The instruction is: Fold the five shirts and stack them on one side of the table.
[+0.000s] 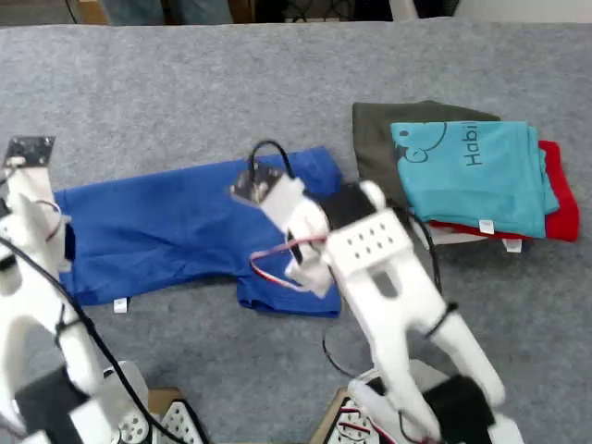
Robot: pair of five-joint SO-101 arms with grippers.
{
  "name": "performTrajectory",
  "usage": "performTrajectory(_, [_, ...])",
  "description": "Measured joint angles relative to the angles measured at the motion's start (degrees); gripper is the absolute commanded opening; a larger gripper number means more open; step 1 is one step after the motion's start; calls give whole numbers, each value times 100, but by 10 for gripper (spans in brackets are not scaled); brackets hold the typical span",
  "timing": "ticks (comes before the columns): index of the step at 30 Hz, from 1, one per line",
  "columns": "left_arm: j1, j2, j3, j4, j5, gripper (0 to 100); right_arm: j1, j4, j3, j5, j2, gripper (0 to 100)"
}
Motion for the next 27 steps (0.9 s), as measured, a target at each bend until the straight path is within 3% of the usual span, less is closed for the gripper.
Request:
performTrajectory(5, [0, -738, 905, -299, 0, 29, -229, -404, 923, 580, -484, 227])
performTrajectory(12, [0, -853, 1319, -651, 18, 29, -1134, -651, 1398, 818, -369, 234])
performTrajectory(17, [0, -853, 1319, -651, 510, 29, -1248, -1240, 1486, 818, 325, 234])
performTrajectory(27, [0, -651, 1319, -651, 580, 29, -1257, -2215, 1371, 818, 2057, 229])
